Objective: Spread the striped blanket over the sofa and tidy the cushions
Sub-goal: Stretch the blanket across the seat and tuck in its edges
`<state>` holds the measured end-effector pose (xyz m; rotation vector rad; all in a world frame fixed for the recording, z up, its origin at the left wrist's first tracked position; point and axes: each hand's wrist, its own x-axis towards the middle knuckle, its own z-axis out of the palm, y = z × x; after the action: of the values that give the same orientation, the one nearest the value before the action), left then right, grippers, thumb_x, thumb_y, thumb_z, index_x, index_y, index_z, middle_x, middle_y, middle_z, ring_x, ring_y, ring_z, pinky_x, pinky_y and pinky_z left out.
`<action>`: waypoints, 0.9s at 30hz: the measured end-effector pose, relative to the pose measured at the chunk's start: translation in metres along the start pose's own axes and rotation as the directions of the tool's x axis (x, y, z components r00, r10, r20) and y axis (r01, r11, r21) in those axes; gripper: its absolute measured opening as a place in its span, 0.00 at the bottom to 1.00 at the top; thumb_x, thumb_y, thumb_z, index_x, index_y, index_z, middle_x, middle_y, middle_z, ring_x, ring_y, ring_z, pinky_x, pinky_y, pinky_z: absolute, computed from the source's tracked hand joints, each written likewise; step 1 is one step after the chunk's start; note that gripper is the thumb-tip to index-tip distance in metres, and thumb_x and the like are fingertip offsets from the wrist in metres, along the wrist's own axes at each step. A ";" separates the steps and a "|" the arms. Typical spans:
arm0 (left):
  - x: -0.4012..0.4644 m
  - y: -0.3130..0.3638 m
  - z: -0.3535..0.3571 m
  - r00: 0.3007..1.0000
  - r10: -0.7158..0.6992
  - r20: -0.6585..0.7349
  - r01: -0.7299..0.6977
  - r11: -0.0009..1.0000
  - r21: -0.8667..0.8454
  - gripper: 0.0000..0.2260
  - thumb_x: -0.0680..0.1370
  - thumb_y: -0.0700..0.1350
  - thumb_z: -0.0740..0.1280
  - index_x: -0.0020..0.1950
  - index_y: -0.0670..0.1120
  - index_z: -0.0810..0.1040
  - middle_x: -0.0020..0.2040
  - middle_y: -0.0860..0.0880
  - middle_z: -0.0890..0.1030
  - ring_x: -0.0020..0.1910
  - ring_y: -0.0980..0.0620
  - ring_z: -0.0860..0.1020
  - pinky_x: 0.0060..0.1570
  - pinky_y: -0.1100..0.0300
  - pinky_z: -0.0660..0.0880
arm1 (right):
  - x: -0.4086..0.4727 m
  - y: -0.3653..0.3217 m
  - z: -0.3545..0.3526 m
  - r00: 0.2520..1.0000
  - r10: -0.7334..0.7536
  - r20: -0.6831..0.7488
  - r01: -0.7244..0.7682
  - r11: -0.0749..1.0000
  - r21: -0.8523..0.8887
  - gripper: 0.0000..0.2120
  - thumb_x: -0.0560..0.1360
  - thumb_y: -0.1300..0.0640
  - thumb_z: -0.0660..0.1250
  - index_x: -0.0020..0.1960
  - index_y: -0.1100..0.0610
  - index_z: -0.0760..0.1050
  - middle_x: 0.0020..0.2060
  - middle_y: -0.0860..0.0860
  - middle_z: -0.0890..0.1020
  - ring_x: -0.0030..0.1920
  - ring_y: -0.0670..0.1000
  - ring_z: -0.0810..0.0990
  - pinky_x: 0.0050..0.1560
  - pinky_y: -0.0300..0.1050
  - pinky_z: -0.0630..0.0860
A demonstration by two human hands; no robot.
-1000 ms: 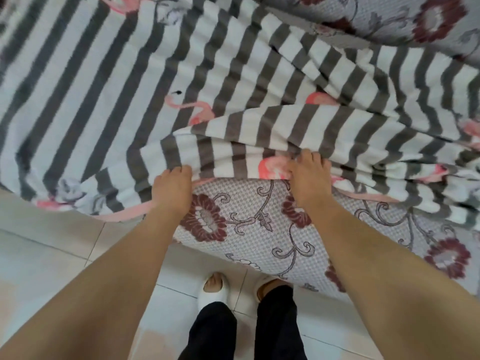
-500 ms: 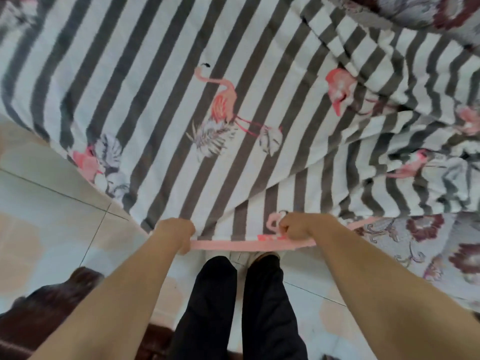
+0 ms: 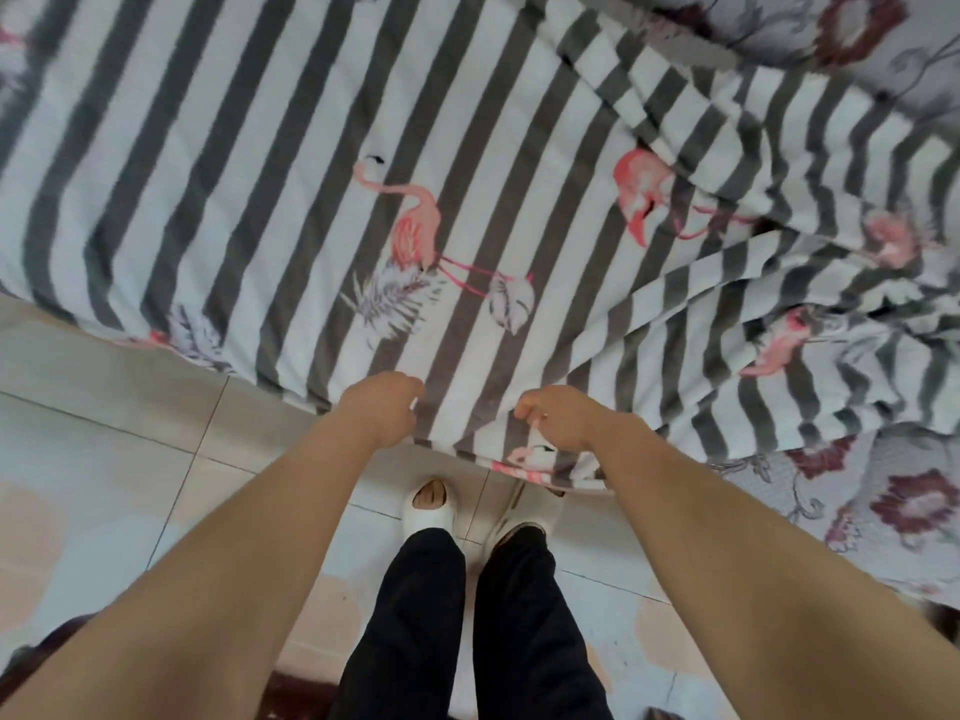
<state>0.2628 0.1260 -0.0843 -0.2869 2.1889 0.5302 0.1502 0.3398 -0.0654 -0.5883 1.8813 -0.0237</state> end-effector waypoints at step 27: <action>0.211 0.258 -0.251 0.913 0.169 -0.370 -0.164 0.985 0.043 0.22 0.77 0.37 0.59 0.70 0.50 0.68 0.68 0.47 0.72 0.67 0.45 0.70 0.63 0.49 0.71 | 0.035 0.251 -0.271 0.745 0.197 -0.638 -0.417 0.883 -0.214 0.32 0.70 0.59 0.68 0.71 0.53 0.60 0.69 0.56 0.63 0.70 0.60 0.62 0.70 0.57 0.60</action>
<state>-0.1386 0.2326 -0.0403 -0.2079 2.6034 0.5956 -0.1948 0.4751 -0.0629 -0.5218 2.6296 0.3970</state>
